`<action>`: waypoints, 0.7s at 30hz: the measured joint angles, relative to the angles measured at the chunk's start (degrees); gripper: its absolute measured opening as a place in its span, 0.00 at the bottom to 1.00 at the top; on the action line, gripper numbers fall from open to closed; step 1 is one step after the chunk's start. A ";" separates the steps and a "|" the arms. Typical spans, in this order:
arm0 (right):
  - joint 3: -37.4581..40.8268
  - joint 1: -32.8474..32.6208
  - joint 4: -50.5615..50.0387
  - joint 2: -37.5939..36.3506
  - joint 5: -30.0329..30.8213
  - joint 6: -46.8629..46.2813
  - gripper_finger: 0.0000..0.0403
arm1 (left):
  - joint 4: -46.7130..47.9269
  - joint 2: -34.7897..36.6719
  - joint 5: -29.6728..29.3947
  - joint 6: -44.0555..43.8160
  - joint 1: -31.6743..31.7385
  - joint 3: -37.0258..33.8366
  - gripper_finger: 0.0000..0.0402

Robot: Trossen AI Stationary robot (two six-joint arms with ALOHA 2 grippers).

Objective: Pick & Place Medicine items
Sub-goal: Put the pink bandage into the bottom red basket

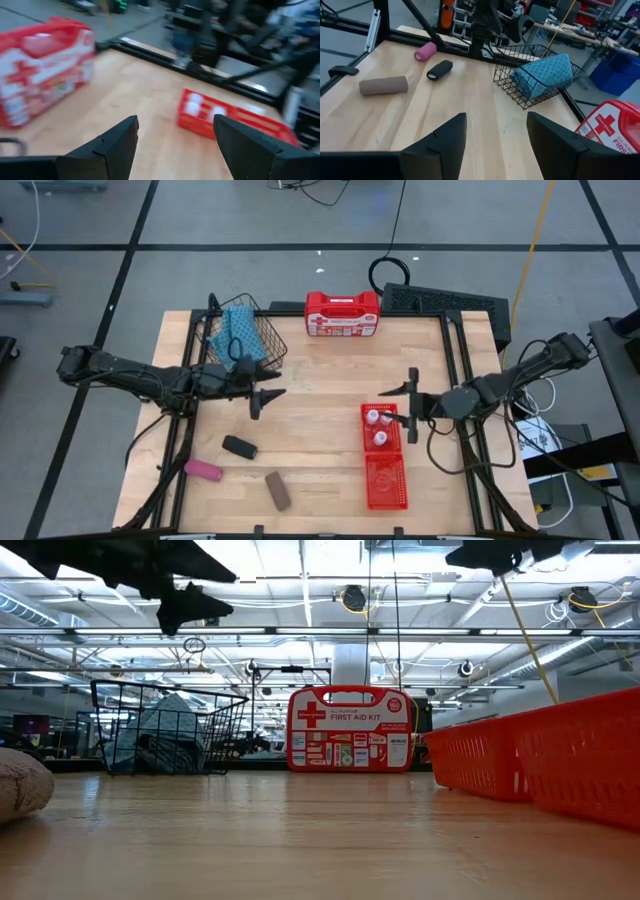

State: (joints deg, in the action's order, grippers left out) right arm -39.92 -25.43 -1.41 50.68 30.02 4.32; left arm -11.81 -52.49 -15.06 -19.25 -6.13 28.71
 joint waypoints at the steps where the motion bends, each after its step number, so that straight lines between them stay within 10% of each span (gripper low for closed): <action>1: 0.89 0.00 1.43 0.01 0.02 0.41 0.49 | -0.22 0.00 2.37 0.11 0.08 0.00 0.67; 5: 3.98 0.00 8.19 0.00 0.26 3.83 0.48 | 6.36 -0.02 11.52 2.57 -1.54 2.23 0.67; 12: 5.80 0.00 14.81 -0.02 0.27 7.43 0.48 | 50.08 -7.20 9.05 -3.04 -15.75 19.60 0.67; 21: 6.91 0.59 19.97 0.00 0.20 10.36 0.47 | 72.24 -16.22 16.77 -31.81 -34.94 23.35 0.67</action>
State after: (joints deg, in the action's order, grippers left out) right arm -33.01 -24.84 18.56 50.68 30.22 14.68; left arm 60.43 -68.71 1.70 -51.06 -41.07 52.06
